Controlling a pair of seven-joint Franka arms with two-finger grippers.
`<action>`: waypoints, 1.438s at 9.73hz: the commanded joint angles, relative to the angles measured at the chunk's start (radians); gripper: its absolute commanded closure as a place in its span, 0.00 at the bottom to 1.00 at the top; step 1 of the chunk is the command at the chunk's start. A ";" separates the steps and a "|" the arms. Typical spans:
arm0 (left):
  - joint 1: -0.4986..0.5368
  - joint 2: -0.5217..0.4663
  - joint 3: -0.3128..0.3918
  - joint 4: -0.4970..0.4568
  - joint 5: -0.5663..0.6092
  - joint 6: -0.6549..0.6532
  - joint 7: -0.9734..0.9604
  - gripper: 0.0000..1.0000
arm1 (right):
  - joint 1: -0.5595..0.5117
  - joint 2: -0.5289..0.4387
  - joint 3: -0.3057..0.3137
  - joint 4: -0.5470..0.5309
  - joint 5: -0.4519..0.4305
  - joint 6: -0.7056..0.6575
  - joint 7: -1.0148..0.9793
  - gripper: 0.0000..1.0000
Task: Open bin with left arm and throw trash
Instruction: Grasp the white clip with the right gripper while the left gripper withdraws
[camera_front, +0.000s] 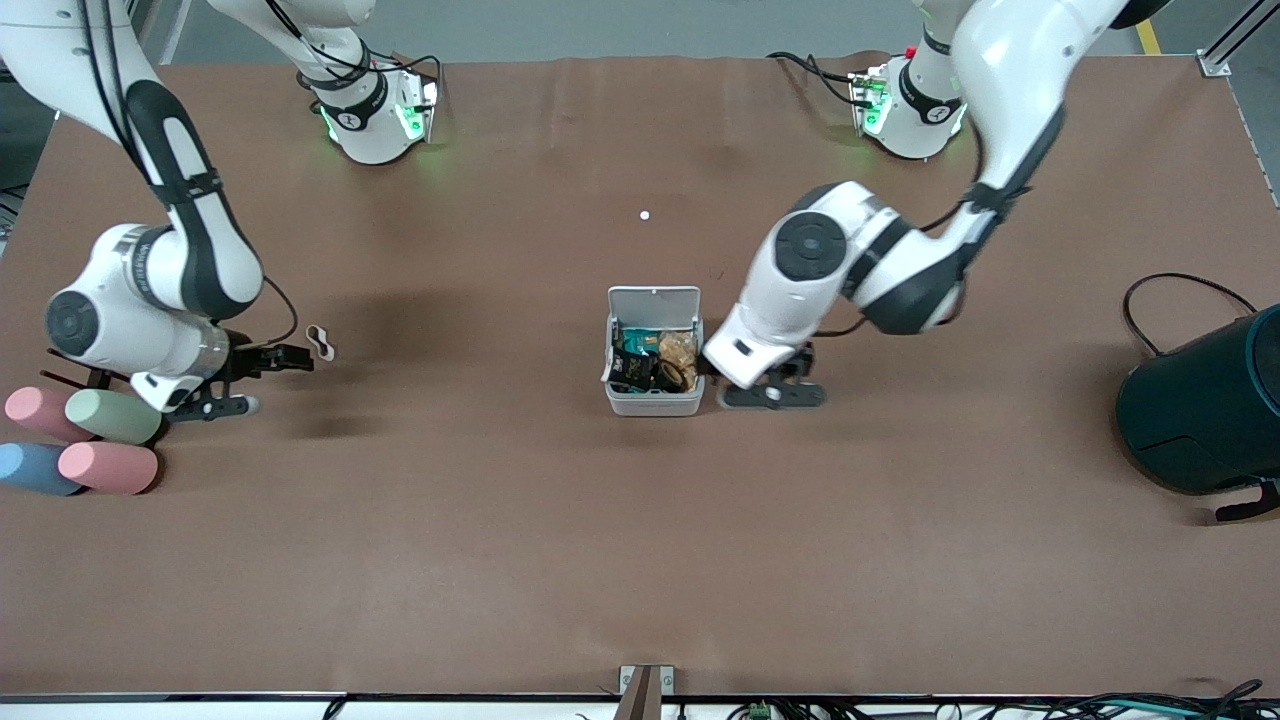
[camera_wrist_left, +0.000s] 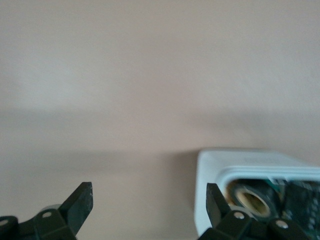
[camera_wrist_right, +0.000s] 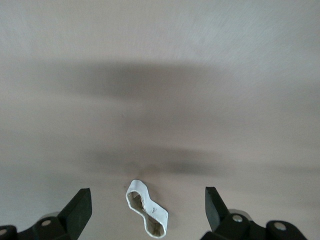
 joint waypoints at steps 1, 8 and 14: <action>0.166 -0.080 -0.076 0.066 -0.010 -0.192 0.086 0.00 | -0.002 -0.040 0.017 -0.140 -0.053 0.127 -0.034 0.00; 0.350 -0.211 0.020 0.302 -0.207 -0.561 0.558 0.00 | -0.014 -0.036 0.017 -0.183 -0.053 0.124 -0.088 1.00; -0.103 -0.564 0.708 0.010 -0.393 -0.511 0.741 0.00 | 0.154 -0.042 0.108 0.268 0.074 -0.413 0.458 1.00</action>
